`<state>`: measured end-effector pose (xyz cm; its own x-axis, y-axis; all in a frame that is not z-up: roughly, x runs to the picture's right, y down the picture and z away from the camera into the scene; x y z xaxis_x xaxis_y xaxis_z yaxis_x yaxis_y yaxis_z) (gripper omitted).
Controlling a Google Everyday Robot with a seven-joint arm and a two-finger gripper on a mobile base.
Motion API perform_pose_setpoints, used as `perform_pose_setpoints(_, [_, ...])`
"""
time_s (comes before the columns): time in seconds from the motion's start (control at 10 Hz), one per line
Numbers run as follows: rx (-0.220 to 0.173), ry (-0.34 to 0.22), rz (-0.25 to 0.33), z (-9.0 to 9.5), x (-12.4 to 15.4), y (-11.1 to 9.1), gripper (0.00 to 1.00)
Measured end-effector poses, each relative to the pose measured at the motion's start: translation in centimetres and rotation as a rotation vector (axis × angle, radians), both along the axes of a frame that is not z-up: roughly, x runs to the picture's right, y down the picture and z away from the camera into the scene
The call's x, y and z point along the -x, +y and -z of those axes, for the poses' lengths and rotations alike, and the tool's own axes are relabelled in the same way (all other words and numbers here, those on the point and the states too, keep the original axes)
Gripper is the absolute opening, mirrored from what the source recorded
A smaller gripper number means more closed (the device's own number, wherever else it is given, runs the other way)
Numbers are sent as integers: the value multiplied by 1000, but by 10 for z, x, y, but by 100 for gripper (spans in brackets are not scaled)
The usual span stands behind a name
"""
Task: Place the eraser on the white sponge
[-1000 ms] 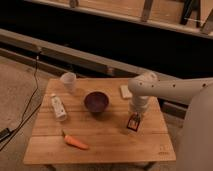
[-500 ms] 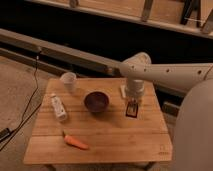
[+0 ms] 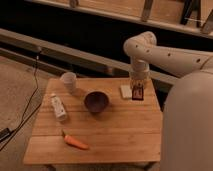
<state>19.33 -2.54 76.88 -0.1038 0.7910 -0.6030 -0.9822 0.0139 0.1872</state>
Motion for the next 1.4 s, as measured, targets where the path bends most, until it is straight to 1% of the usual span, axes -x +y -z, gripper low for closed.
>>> perform_pose_setpoints(0.2, [5, -30, 31, -16, -1, -17, 0])
perform_pose_setpoints(0.3, [12, -42, 40, -22, 1, -20, 0])
perform_pose_setpoints(0.5, [34, -85, 85, -45, 14, -25, 0])
perform_pose_setpoints(0.8, [66, -117, 122, -77, 21, -24, 0])
perform_pose_setpoints(1.1, [85, -124, 126, -106, 15, -20, 0])
perform_pose_setpoints(1.2, [92, -128, 123, -119, 14, -17, 0])
perform_pose_setpoints(1.4, [101, -137, 119, -134, 14, -14, 0])
